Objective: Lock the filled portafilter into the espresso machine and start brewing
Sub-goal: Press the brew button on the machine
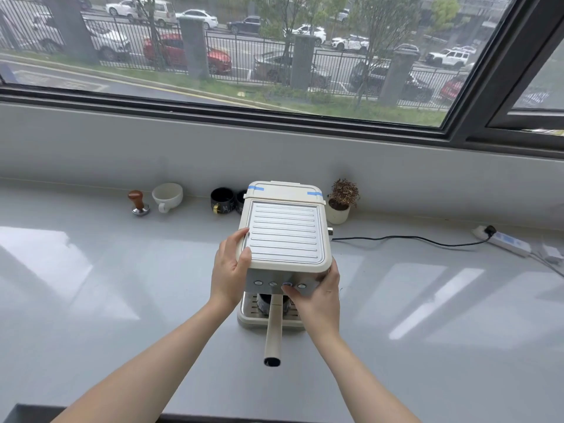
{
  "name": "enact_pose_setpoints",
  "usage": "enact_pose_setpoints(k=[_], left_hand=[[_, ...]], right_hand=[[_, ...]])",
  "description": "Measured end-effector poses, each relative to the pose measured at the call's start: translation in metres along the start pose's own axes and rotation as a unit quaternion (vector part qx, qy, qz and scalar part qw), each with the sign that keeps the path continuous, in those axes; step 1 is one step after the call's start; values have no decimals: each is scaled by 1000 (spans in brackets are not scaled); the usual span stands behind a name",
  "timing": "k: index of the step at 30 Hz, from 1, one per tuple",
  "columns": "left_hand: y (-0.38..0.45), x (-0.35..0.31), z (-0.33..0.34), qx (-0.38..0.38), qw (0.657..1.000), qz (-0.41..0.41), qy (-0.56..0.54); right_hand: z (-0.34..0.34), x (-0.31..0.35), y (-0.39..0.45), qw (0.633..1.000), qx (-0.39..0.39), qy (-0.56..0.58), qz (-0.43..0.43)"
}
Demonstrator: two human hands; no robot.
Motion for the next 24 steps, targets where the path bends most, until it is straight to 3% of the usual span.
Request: enact_pose_setpoints(k=[24], left_hand=[[-5, -4, -1, 8, 1000, -20, -19]], right_hand=[[-8, -10, 0, 996, 46, -80, -1]])
Point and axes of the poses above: each hand's wrist, its own y-axis towards the middle knuckle, its own z-axis out of the palm, x = y × z, the point moved 6 cm from there along y, towards the middle knuckle, and after that the axes turned 2 degrees about -y, right-handed, at the moved point
